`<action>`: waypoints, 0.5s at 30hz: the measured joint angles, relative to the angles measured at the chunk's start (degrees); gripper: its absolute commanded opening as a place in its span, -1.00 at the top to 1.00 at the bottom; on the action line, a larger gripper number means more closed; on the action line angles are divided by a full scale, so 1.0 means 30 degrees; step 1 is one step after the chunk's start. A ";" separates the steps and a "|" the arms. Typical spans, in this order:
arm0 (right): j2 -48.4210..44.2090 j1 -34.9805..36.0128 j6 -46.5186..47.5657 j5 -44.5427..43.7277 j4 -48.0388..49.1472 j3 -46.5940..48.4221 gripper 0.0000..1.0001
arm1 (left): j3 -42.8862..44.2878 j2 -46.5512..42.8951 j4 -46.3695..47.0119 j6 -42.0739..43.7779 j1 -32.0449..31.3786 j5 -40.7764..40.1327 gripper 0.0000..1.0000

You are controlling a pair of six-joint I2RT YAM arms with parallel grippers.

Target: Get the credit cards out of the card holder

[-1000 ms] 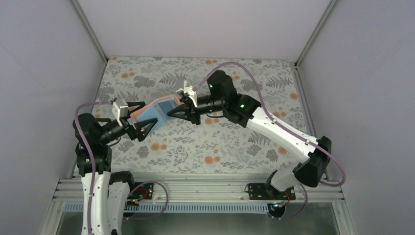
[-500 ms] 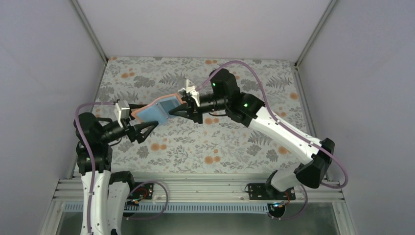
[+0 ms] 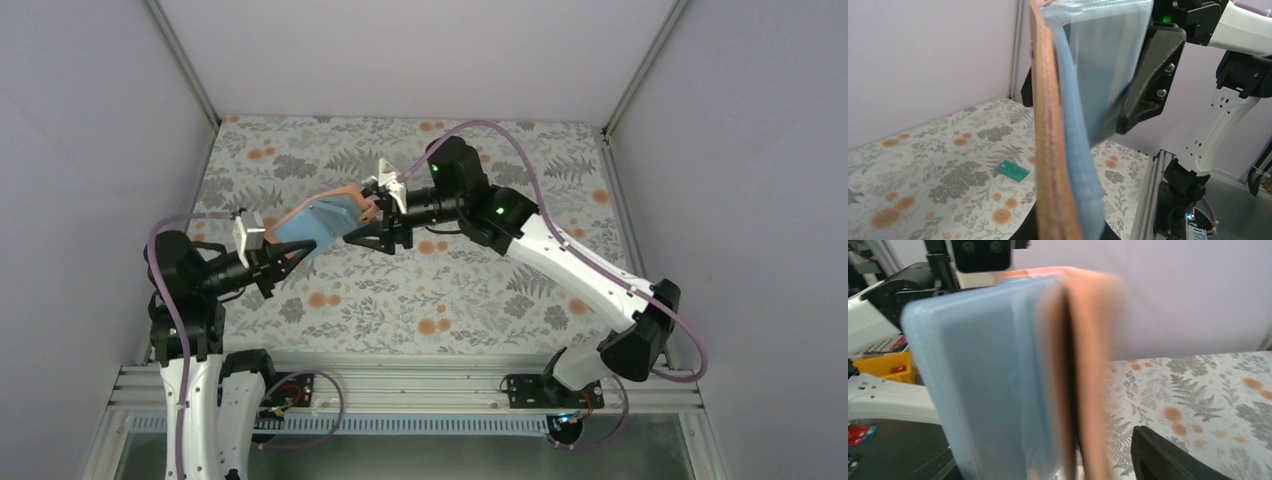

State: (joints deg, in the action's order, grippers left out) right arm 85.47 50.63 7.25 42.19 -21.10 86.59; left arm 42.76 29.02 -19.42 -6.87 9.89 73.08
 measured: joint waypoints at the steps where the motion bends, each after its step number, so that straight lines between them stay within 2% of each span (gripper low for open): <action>1: -0.0182 -0.0051 0.0095 -0.0211 -0.0073 -0.0007 -0.44 | 0.0262 0.0000 -0.0233 0.0211 0.0000 -0.0007 0.95; 7: -0.1836 -0.0277 -0.0182 -0.2018 -0.0175 -0.0124 -0.59 | 0.1333 -0.0160 -0.0852 0.1107 0.0000 0.0109 0.95; 15: -0.2200 -0.0277 -0.0488 -0.1974 0.0044 -0.0342 -0.78 | 0.1348 -0.0146 -0.1100 0.1144 0.0000 0.0095 0.95</action>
State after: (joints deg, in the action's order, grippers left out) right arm 78.87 49.80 5.78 36.27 -20.97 85.56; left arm 46.81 28.58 -22.72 -3.44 9.89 73.36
